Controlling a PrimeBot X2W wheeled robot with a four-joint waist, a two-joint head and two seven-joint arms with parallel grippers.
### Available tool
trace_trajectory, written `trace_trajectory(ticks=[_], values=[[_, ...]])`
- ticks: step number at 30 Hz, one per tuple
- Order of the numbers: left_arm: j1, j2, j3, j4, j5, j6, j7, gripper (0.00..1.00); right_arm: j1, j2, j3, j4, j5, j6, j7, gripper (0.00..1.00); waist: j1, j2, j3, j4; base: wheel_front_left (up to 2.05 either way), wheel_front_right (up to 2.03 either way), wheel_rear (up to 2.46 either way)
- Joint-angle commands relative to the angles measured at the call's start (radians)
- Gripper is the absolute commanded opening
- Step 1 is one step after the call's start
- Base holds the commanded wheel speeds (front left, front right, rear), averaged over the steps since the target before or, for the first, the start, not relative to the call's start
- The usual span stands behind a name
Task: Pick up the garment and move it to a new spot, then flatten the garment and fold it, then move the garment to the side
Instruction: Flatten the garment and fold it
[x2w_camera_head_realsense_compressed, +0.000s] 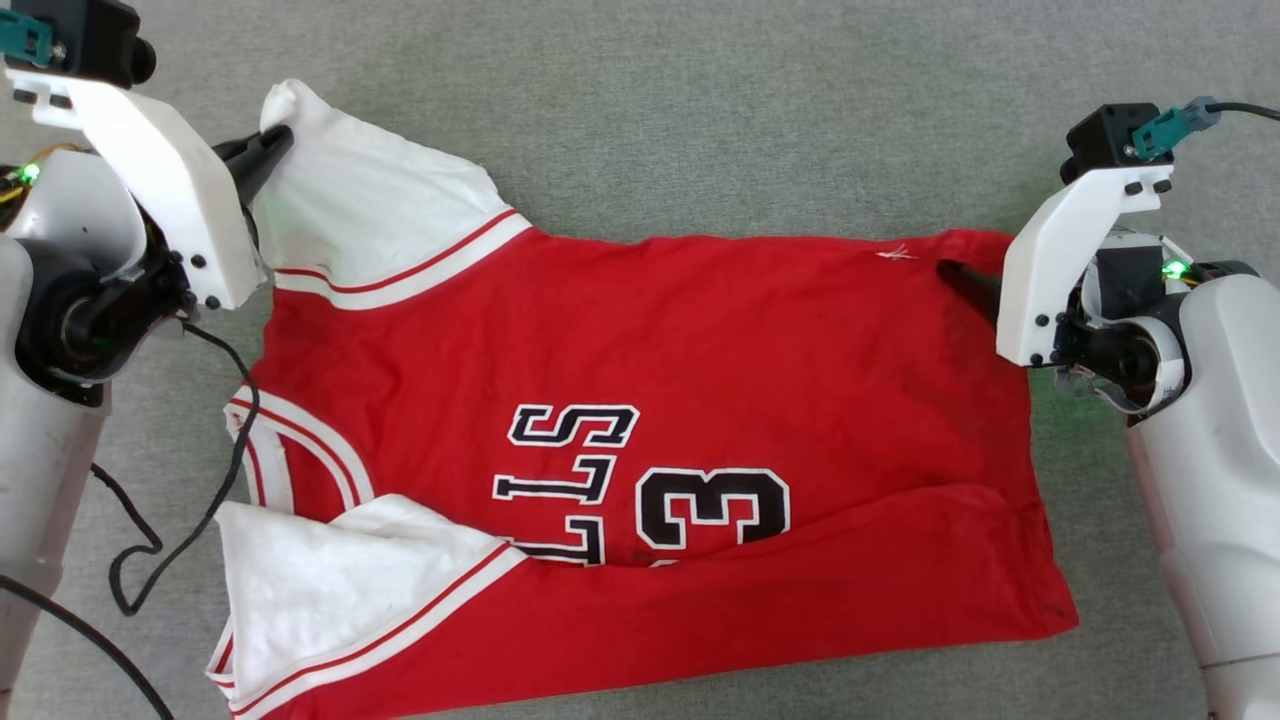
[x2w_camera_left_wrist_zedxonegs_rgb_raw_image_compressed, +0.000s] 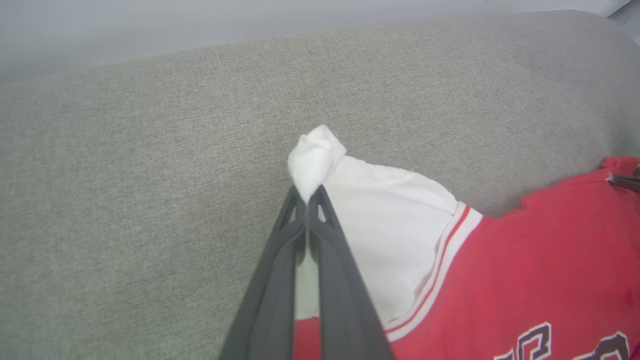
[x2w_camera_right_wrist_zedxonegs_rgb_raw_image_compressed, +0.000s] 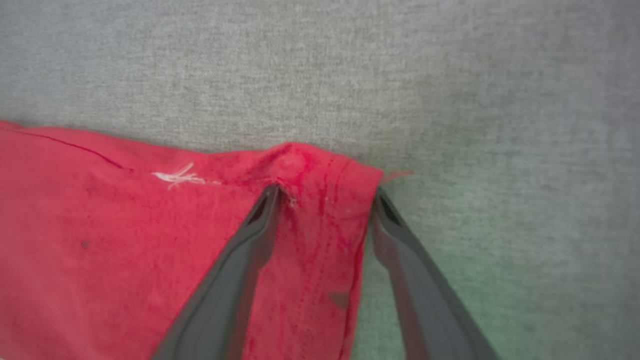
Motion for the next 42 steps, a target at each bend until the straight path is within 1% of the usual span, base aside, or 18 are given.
trace_trajectory(ticks=[1,4,9,16,20,26,29,33,34,35,36,37,38,39,41,42], values=[[0.013,-0.006,0.006,0.002,-0.002,-0.001,-0.019,0.0,0.05,0.03,0.036,0.058,0.005,0.002,0.038,0.0,0.0001,0.0,-0.008,0.01,0.0,0.0,0.0],[0.033,-0.005,0.016,0.005,-0.004,-0.003,-0.054,0.0,0.021,0.006,0.029,0.032,0.004,0.001,0.025,0.0,0.0001,0.0,-0.025,0.02,0.0,0.0,0.0],[0.098,0.005,0.044,-0.005,-0.012,0.001,-0.133,0.0,0.007,-0.019,0.003,-0.037,0.009,0.0,-0.037,0.0,0.0001,0.0,-0.073,0.037,0.0,0.0,0.0],[0.301,0.021,0.079,-0.079,-0.023,0.025,-0.255,0.0,0.135,-0.039,-0.035,-0.157,0.022,0.0,-0.106,0.0,0.0001,0.0,-0.16,0.054,0.0,0.0,0.0],[0.44,0.026,0.096,-0.138,-0.033,0.054,-0.31,0.0,0.255,-0.044,-0.071,-0.236,0.027,0.0,-0.131,0.0,0.0001,0.0,-0.2,0.059,0.0,0.0,0.0],[0.666,0.022,0.108,-0.213,-0.063,0.126,-0.344,0.0,0.437,-0.017,-0.109,-0.32,0.033,0.0,-0.159,0.0,0.0001,0.0,-0.245,0.047,0.0,0.0,0.0],[0.776,0.002,0.109,-0.241,-0.093,0.158,-0.354,0.0,0.514,0.005,-0.117,-0.341,0.038,0.0,-0.174,0.0,0.0001,0.0,-0.258,0.035,0.0,0.0,0.0],[0.876,-0.026,0.093,-0.243,-0.123,0.18,-0.35,0.0,0.598,0.028,-0.126,-0.336,0.038,0.0,-0.19,0.0,0.0001,0.0,-0.267,0.028,0.0,0.0,0.0],[0.888,-0.039,0.09,-0.242,-0.132,0.179,-0.355,0.0,0.618,0.032,-0.128,-0.331,0.039,0.0,-0.192,0.19,0.0001,0.0,-0.268,0.028,0.0,0.0,0.0],[0.896,-0.046,0.086,-0.237,-0.134,0.177,-0.36,0.0,0.632,0.037,-0.132,-0.326,0.042,0.0,-0.199,0.49,0.0001,0.0,-0.27,0.028,0.0,0.0,0.0],[0.906,-0.051,0.081,-0.227,-0.132,0.175,-0.364,0.0,0.646,0.041,-0.131,-0.321,0.041,0.0,-0.205,1.0,0.0001,0.0,-0.273,0.028,0.0,0.0,0.0],[0.912,-0.057,0.077,-0.22,-0.129,0.173,-0.37,0.41,0.659,0.045,-0.127,-0.317,0.038,0.0,-0.215,1.0,0.0001,0.0,-0.275,0.027,0.0,0.0,0.0],[0.916,-0.067,0.074,-0.214,-0.13,0.17,-0.378,0.85,0.669,0.05,-0.126,-0.317,0.04,0.0,-0.229,1.0,0.0001,0.0,-0.278,0.026,0.0,0.0,0.0],[0.918,-0.071,0.071,-0.212,-0.123,0.166,-0.39,1.0,0.678,0.054,-0.128,-0.319,0.042,0.0,-0.247,1.0,0.0001,0.0,-0.281,0.026,0.0,0.0,0.0],[0.911,-0.076,0.076,-0.211,-0.104,0.166,-0.427,1.0,0.686,0.057,-0.129,-0.336,0.035,0.0,-0.292,1.0,0.0001,0.0,-0.287,0.026,0.0,0.0,0.0],[0.911,-0.076,0.076,-0.211,-0.104,0.166,-0.427,1.0,0.686,0.057,-0.129,-0.336,0.035,0.0,-0.292,1.0,0.0001,0.0,-0.287,0.026,0.0,0.0,0.0]])
